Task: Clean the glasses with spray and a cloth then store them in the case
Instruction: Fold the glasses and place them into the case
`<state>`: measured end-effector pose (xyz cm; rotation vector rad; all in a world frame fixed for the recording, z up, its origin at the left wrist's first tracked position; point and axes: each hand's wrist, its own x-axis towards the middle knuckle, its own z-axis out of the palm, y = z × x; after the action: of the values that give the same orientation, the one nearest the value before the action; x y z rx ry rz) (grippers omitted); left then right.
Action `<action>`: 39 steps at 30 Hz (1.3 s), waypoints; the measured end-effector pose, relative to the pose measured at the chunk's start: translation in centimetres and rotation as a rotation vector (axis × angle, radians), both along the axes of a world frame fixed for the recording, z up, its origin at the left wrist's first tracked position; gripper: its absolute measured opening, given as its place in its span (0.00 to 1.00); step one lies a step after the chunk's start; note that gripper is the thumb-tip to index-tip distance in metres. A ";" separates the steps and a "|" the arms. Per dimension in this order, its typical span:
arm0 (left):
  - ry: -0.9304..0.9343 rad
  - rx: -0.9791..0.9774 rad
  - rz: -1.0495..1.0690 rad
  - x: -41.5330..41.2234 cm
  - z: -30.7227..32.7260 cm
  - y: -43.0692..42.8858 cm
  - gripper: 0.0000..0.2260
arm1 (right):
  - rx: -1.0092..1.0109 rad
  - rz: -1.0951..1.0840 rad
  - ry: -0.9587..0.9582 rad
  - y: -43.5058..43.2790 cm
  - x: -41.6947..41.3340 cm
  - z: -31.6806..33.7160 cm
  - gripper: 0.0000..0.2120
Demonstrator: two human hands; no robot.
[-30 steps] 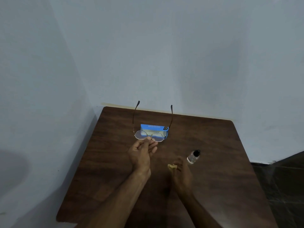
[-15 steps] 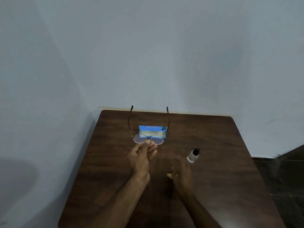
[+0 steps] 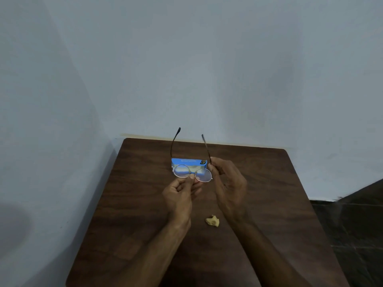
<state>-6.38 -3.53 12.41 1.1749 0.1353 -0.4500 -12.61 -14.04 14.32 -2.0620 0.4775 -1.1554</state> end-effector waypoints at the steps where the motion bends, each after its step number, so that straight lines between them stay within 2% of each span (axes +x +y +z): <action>1: -0.008 0.004 -0.008 0.0 0.0 0.1 0.05 | -0.059 0.024 0.045 -0.2 0.2 -0.2 0.09; 5: -0.028 -0.003 -0.026 -0.3 0.5 0.2 0.05 | -0.312 0.102 0.208 -0.3 1.2 -1.1 0.07; 10: -0.076 0.005 -0.036 -0.2 1.0 0.4 0.06 | -0.452 0.082 0.312 -0.1 1.4 -0.8 0.08; 15: -0.069 0.043 -0.015 -0.1 0.9 0.5 0.04 | -0.484 0.118 0.379 -0.1 1.5 -0.4 0.07; 19: -0.038 0.028 0.008 -0.1 0.8 0.5 0.03 | -0.469 0.145 0.412 -0.2 1.6 -0.3 0.11; 25: 0.016 -0.062 0.042 0.1 1.4 0.2 0.04 | -0.433 0.119 0.264 0.5 1.3 2.2 0.07; 28: 0.018 -0.081 0.027 0.2 1.4 0.2 0.05 | -0.446 0.098 0.164 0.8 1.8 4.7 0.09; 31: 0.015 -0.088 0.006 0.1 1.3 0.1 0.05 | -0.565 0.098 0.134 1.2 3.4 7.8 0.16; 35: -0.001 -0.087 -0.022 -0.1 1.2 0.0 0.07 | -0.812 0.126 0.294 0.3 6.0 9.8 0.30; 39: -0.004 -0.091 -0.013 0.2 1.5 0.1 0.09 | -0.844 0.139 0.390 -1.2 6.0 9.4 0.33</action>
<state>-6.22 -3.43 13.96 1.0881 0.1029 -0.4602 -6.58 -15.19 23.69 -3.0180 -0.0106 -0.9503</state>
